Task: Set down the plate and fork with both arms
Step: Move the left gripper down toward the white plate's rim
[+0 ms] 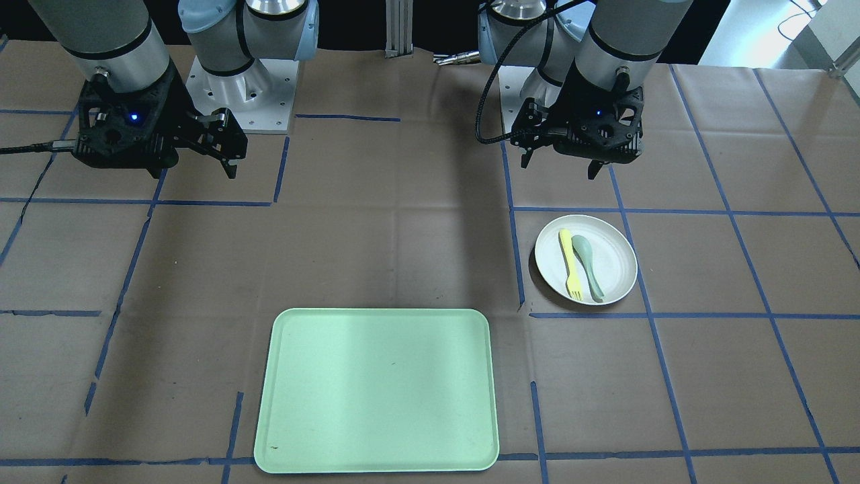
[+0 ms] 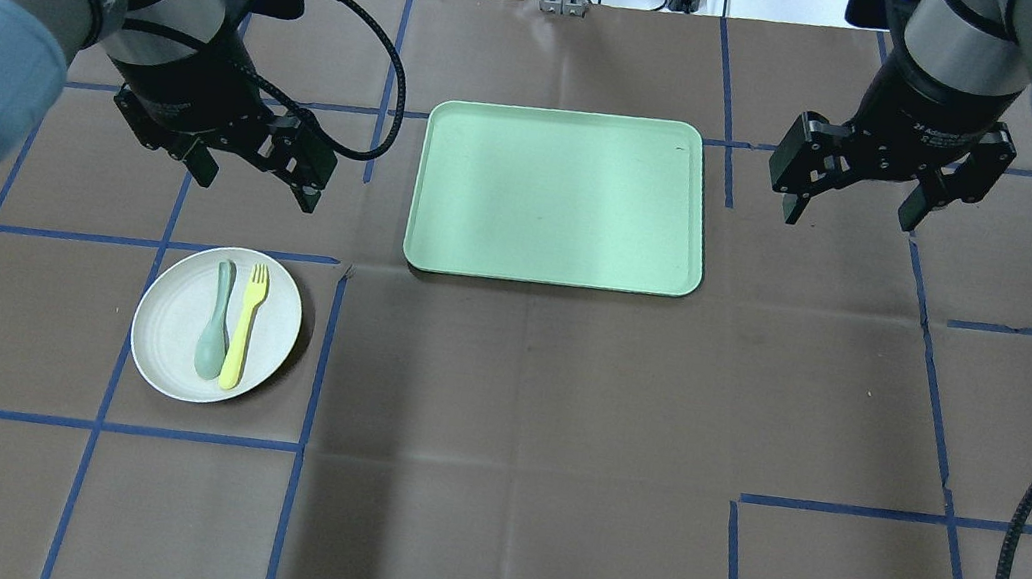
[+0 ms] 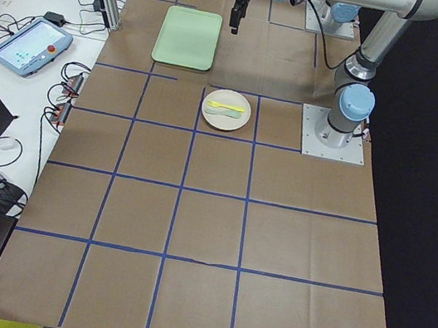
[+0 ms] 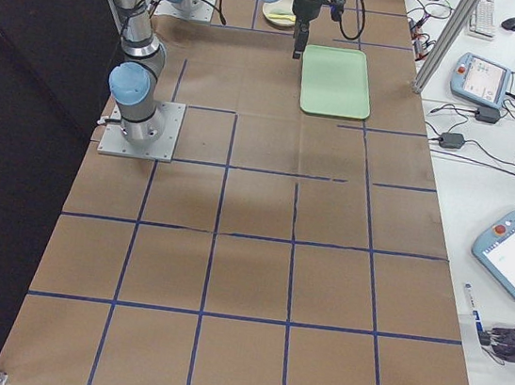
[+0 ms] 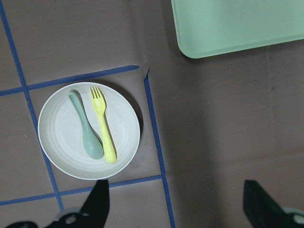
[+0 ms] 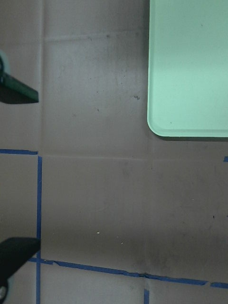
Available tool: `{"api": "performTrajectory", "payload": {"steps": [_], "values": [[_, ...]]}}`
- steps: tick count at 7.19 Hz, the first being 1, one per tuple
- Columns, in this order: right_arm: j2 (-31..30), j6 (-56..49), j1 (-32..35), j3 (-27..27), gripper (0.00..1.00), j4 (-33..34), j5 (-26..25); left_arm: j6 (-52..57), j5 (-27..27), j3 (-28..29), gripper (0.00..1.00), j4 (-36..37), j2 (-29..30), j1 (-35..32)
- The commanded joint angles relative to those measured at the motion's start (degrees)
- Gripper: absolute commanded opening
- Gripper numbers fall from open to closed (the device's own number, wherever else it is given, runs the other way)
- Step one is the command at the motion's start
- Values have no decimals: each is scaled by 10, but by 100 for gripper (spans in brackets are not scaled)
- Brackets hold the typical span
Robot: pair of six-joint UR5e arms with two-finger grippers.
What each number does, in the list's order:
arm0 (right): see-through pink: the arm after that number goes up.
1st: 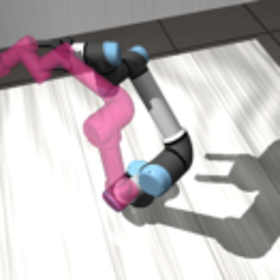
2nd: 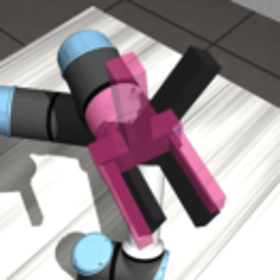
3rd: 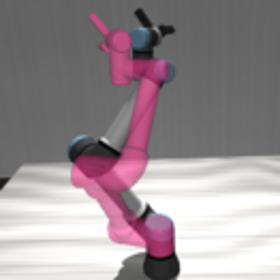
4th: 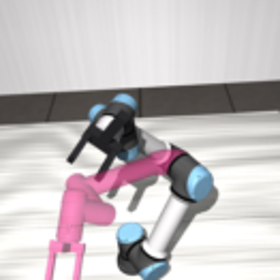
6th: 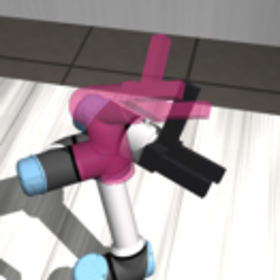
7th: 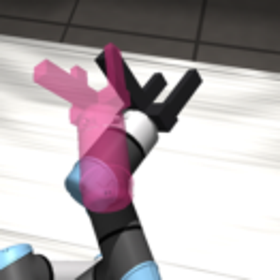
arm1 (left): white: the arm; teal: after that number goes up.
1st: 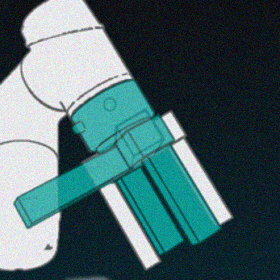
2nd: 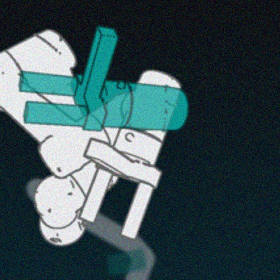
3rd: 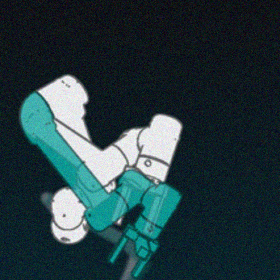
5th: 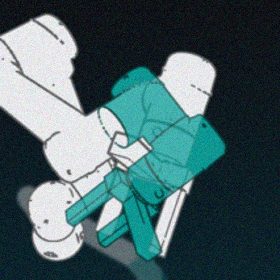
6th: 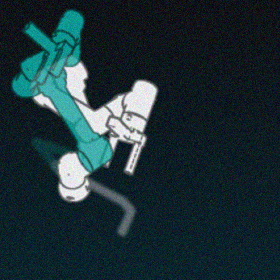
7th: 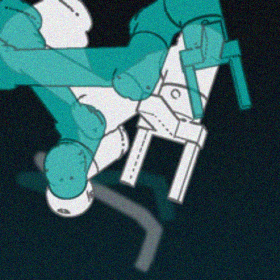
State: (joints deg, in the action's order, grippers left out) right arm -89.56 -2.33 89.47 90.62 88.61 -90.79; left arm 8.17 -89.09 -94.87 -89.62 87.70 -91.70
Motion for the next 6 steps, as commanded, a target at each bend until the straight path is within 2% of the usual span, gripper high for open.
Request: {"api": "performTrajectory", "payload": {"steps": [1, 3, 6], "values": [[0, 0, 0, 0, 100, 0, 0, 2, 1, -1, 100, -2, 1, 19], [0, 0, 0, 0, 100, -1, 0, 78, 3, -7, 100, 3, 5, 53], [0, 0, 0, 0, 100, -1, 0, 142, 8, -60, 99, 29, 11, 131]]}}
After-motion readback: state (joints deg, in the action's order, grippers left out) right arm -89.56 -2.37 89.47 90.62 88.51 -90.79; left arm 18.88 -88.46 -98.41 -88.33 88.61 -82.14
